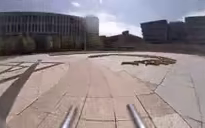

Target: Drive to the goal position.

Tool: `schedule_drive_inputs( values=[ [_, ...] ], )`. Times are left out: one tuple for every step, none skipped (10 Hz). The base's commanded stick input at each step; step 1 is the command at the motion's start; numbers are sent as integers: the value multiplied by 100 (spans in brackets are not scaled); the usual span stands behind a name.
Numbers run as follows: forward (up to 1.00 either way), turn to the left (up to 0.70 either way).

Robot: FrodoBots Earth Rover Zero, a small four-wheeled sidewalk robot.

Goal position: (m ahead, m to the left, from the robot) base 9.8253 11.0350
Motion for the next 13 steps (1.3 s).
schedule_drive_inputs(
  values=[
    [70,0],
    [70,0],
    [70,0],
    [70,0],
    [70,1],
    [70,18],
    [70,35],
    [70,17],
    [70,0],
    [70,0],
    [70,0],
    [70,0],
    [70,0]
  ],
)
